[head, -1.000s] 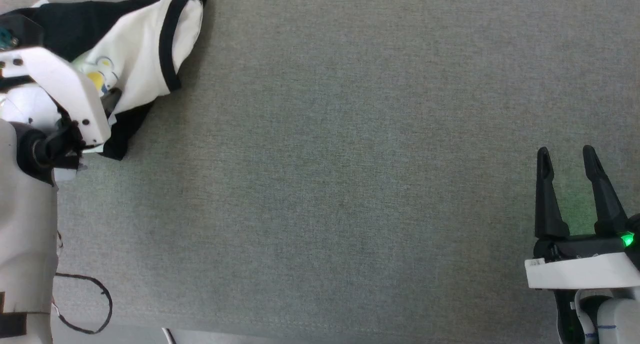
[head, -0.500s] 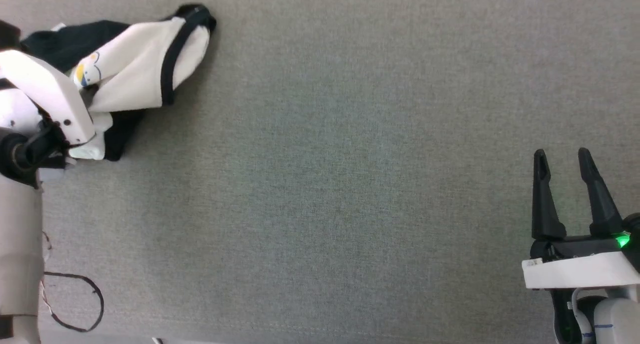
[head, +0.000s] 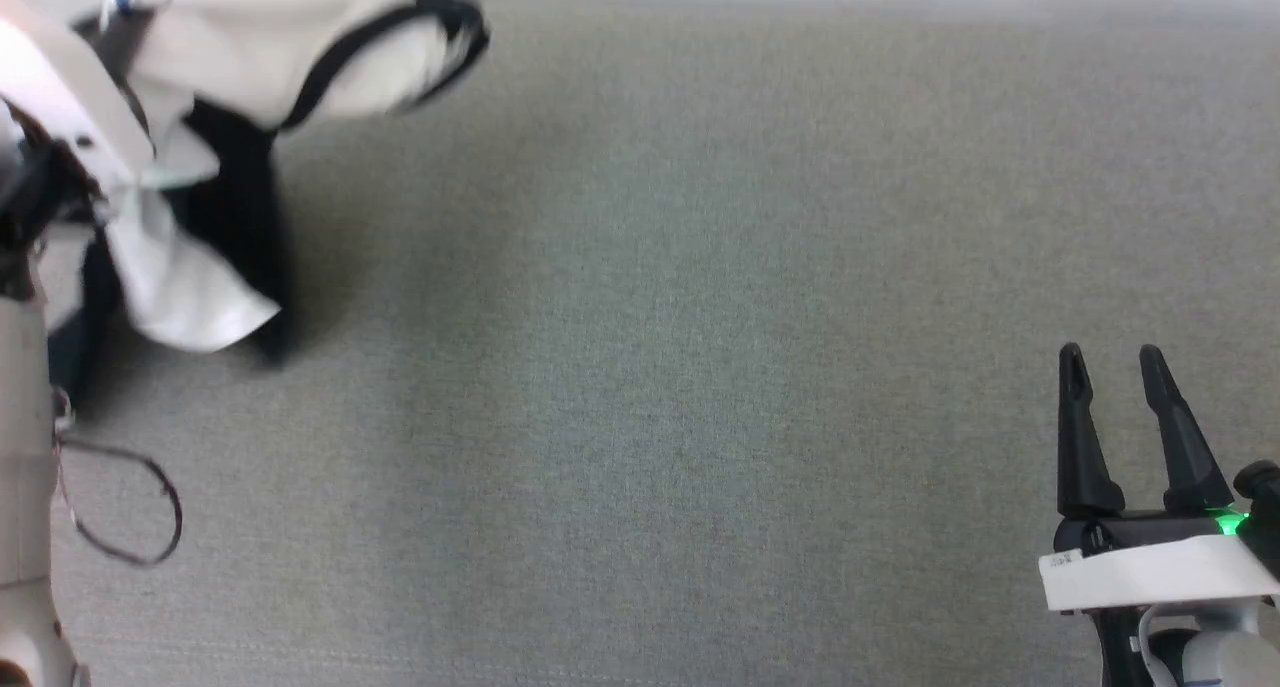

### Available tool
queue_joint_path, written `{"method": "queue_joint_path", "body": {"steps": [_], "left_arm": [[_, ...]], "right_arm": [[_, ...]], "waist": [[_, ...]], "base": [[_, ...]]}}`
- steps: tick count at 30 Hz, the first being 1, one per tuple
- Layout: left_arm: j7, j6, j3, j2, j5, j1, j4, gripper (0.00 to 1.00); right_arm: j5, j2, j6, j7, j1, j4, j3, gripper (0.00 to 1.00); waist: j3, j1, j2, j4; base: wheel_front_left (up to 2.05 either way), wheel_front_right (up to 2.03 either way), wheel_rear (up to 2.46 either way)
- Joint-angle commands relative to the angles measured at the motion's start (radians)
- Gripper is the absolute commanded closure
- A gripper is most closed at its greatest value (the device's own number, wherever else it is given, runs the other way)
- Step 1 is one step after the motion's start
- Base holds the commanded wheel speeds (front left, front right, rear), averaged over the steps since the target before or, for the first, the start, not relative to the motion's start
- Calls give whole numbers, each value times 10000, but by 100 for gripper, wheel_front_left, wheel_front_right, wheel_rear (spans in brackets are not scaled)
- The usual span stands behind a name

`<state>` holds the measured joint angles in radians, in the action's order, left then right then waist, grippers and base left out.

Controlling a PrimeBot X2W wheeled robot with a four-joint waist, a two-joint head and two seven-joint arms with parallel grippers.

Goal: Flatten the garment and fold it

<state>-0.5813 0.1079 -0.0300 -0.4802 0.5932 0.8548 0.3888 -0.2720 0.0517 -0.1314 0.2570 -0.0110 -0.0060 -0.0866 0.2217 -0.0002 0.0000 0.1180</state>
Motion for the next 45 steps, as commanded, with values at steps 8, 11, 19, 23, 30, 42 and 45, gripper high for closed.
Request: {"method": "queue_joint_path", "body": {"steps": [8, 11, 19, 23, 30, 42, 45], "left_arm": [[259, 206, -1120, 438, 339, 1322, -938, 100], [376, 221, -1827, 733, 618, 1563, -1479, 100], [903, 226, -4055, 1393, 1117, 1828, -2713, 100], [1176, 226, -4910, 1711, 1425, 1743, -3080, 100], [2191, 227, -5972, 2110, 1250, 1299, -3197, 100], [5245, -466, -7314, 2758, -676, -455, -163, 100], [5802, -847, -7682, 2964, -1198, -775, 1036, 100]], "right_arm": [[-473, -15, 7, 47, 355, 162, -266, 0], [-579, -15, 7, 47, 485, 240, -217, 0], [-721, -15, 7, 47, 733, 334, -218, 0], [-746, -15, 7, 47, 779, 315, -146, 0], [-746, -15, 7, 47, 723, 300, -211, 0], [-804, -15, 7, 47, 329, 260, -111, 0], [-777, -15, 7, 47, 279, 261, -93, 0]], "waist": [[-1395, 2, 0, -78], [-1690, 2, 0, -189], [-2224, 2, 0, -605], [-2305, 2, 0, -914], [-2005, 2, 0, -1413], [-1286, 2, 0, -1829], [-1209, 2, 0, -1840]], "base": [[0, 0, 0], [0, 0, 0], [0, 0, 0], [0, 0, 0], [0, 0, 0], [0, 0, 0], [0, 0, 0]]}}
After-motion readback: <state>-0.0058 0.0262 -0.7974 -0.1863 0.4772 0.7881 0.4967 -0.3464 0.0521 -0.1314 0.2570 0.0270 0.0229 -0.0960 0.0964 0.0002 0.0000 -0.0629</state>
